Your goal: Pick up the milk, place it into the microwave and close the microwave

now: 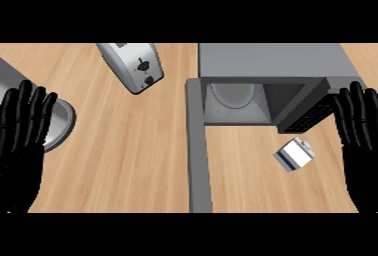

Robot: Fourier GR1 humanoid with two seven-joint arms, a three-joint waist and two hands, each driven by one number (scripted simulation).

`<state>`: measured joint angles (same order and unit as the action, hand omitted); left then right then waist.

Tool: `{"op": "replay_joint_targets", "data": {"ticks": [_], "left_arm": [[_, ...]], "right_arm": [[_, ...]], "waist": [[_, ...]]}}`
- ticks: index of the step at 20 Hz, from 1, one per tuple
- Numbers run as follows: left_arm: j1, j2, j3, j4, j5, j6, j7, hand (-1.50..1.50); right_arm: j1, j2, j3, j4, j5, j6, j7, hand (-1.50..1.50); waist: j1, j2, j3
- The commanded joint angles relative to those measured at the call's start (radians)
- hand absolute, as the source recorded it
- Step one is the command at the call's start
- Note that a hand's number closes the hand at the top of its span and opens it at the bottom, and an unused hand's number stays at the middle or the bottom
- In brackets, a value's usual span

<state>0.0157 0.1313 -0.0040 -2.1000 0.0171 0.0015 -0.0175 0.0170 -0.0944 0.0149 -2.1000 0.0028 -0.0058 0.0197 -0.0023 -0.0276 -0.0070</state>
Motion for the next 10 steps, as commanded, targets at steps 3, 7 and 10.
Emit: {"op": "replay_joint_targets", "data": {"ticks": [3,7,10], "left_arm": [[-0.029,0.048,0.102,-0.010,0.091,-0.047,0.043,-1.50],[-0.031,0.027,0.143,0.132,0.167,-0.046,0.070,-1.50],[0.007,0.016,0.119,0.051,0.162,-0.036,0.115,-1.50]], "right_arm": [[0.016,-0.070,-0.069,0.050,-0.093,0.127,-0.099,-1.50],[0.071,-0.038,0.028,0.079,-0.300,0.278,-0.071,-1.50],[0.111,-0.059,0.016,0.088,-0.364,0.339,-0.080,-1.50]], "waist": [[0.004,0.027,0.007],[0.006,0.031,0.008],[0.006,0.026,0.008]]}}
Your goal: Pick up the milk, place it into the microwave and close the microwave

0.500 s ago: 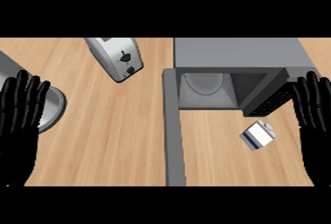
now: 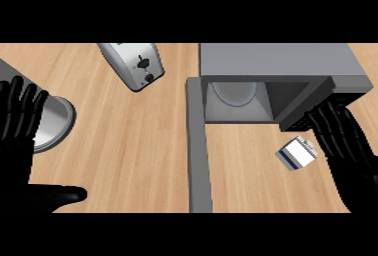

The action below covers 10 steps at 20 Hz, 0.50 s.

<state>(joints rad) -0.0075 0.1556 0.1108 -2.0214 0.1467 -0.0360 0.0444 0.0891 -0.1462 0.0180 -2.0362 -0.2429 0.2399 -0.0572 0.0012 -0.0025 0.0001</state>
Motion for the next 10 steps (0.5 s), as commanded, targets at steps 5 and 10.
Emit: {"op": "replay_joint_targets", "data": {"ticks": [5,10], "left_arm": [[0.155,-0.026,0.038,-0.051,0.077,-0.054,-0.004,-1.50],[0.262,-0.057,0.014,-0.090,0.067,-0.106,-0.061,-1.50]], "right_arm": [[0.179,-0.014,0.013,-0.089,-0.122,0.144,-0.013,-1.50],[0.237,0.036,0.006,-0.089,-0.036,0.122,-0.083,-1.50]], "waist": [[-0.003,0.001,0.000],[-0.002,0.001,0.000]]}}
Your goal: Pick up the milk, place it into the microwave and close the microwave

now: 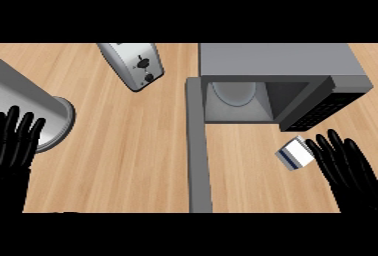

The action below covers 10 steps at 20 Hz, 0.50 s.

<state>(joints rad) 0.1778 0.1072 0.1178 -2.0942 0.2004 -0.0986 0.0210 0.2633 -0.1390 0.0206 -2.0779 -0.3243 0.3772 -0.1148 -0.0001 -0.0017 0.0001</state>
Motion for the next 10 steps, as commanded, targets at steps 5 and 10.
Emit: {"op": "replay_joint_targets", "data": {"ticks": [5,10], "left_arm": [[0.069,0.001,0.042,-0.008,0.026,-0.064,-0.056,-1.50],[0.247,-0.052,-0.011,-0.174,0.017,-0.084,-0.029,-1.50]], "right_arm": [[-0.009,0.017,-0.090,0.055,0.116,-0.050,-0.079,-1.50],[-0.030,0.051,-0.107,0.114,0.209,-0.114,-0.138,-1.50]], "waist": [[0.001,0.001,0.000],[0.008,0.000,0.000]]}}
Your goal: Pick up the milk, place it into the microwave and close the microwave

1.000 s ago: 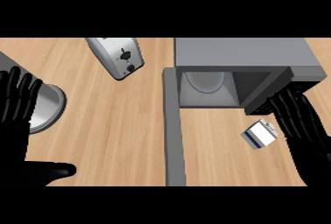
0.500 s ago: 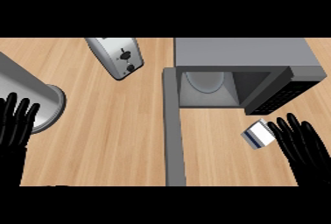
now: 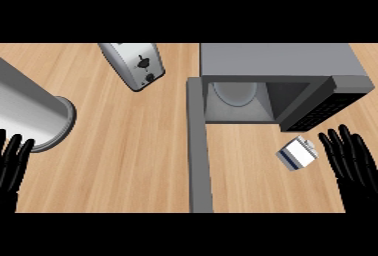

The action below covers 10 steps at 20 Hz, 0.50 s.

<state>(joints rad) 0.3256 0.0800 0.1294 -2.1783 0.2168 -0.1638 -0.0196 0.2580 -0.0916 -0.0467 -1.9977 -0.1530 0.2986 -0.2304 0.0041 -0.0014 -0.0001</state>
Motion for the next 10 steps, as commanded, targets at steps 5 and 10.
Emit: {"op": "replay_joint_targets", "data": {"ticks": [5,10], "left_arm": [[0.122,-0.059,-0.042,-0.088,-0.035,-0.030,-0.016,-1.50],[0.134,-0.078,-0.067,-0.051,-0.096,-0.041,-0.077,-1.50]], "right_arm": [[-0.043,0.003,-0.084,0.156,0.090,-0.052,-0.135,-1.50],[-0.144,0.036,-0.064,0.320,0.145,-0.093,-0.193,-1.50]], "waist": [[0.000,0.000,0.000],[0.001,0.001,0.000]]}}
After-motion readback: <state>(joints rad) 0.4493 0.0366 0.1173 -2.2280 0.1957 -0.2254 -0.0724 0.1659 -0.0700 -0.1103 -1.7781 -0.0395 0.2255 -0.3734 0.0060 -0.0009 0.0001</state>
